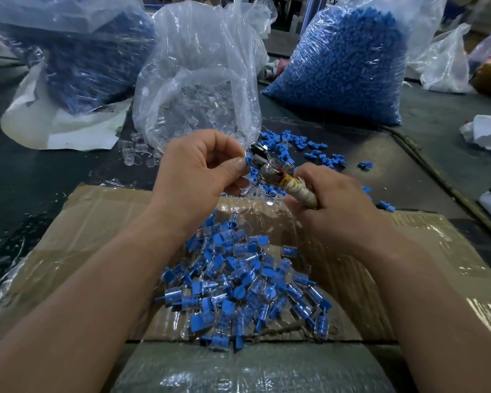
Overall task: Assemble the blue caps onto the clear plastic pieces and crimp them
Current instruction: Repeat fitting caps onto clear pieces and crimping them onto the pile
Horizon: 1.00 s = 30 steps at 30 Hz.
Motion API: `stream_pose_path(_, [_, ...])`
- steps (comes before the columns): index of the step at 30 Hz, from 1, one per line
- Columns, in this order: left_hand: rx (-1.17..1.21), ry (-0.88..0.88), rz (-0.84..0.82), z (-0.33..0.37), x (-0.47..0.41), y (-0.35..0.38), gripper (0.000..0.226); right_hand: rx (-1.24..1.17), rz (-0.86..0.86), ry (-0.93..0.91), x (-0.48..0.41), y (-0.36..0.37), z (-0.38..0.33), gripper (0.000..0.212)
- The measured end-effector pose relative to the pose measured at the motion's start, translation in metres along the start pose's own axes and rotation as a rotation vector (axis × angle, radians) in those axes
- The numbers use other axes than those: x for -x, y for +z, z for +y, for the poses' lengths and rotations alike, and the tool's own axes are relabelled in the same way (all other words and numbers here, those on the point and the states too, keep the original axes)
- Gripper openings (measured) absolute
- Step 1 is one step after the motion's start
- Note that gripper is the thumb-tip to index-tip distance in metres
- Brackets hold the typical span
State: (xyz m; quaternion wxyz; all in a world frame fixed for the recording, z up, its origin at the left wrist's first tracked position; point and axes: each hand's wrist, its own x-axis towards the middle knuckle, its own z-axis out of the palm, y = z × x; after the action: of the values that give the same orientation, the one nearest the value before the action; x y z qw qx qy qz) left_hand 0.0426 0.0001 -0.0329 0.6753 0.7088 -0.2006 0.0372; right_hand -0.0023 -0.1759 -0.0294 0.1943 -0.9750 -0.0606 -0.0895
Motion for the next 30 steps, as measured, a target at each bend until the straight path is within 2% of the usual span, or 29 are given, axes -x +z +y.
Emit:
stream_pose_path(6, [-0.029,0.02,0.038,0.0,0.0018,0.0013,0.023,-0.012,0.037,0.0,-0.0021,0.0014,-0.0005,0.015])
stream_pose_path(13, [-0.062,0.038,0.061,0.0019,0.0032,0.0018,0.022,-0.004,0.058,0.012,-0.0043,0.0044,-0.0007,0.028])
stream_pose_path(27, [-0.065,0.041,0.113,0.0036,0.0031,0.0023,0.023,-0.014,0.131,-0.016,-0.0035,0.0086,-0.0049,0.008])
stream_pose_path(30, [-0.046,0.033,0.155,0.0044,0.0022,0.0,0.02,-0.006,0.127,-0.009,-0.0039,0.0071,0.0,0.011])
